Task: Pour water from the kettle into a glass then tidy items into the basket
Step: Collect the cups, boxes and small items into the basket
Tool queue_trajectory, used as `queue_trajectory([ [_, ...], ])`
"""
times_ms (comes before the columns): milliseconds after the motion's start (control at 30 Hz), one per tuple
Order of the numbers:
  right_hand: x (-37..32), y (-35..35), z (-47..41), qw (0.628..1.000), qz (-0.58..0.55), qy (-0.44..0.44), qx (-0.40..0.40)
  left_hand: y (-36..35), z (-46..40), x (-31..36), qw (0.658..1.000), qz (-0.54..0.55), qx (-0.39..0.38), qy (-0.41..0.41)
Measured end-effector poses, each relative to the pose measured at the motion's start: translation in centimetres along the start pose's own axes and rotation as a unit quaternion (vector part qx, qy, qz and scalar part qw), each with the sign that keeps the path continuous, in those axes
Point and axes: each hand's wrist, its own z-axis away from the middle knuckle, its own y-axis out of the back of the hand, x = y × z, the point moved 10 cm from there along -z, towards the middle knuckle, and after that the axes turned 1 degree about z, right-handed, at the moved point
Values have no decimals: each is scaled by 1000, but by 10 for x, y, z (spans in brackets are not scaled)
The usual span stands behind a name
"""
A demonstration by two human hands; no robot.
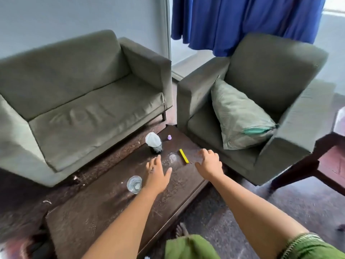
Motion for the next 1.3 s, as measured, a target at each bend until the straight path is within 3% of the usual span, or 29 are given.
queue_trajectory([
  [100,6,-19,-48,1000,-7,0,-26,-19,-51,9,1000,-16,-9,-2],
  [233,20,-50,-104,995,-56,-8,-78,-57,-117,20,993,-68,-82,-47],
  [433,32,-91,-181,990,-53,18,-131,-68,-211,36,983,-169,-53,-46],
  [667,32,-191,-256,977,-50,24,-207,-138,-313,15,974,-218,-65,-20],
  [833,45,-244,-265,975,-15,1,-221,-189,-375,-26,980,-95,-153,87],
  [1033,56,-278,-276,972,27,37,-231,-216,-411,-67,989,-34,-85,118],
  [1300,74,-266,-307,980,65,55,-182,-222,-417,-73,993,-94,-35,65],
])
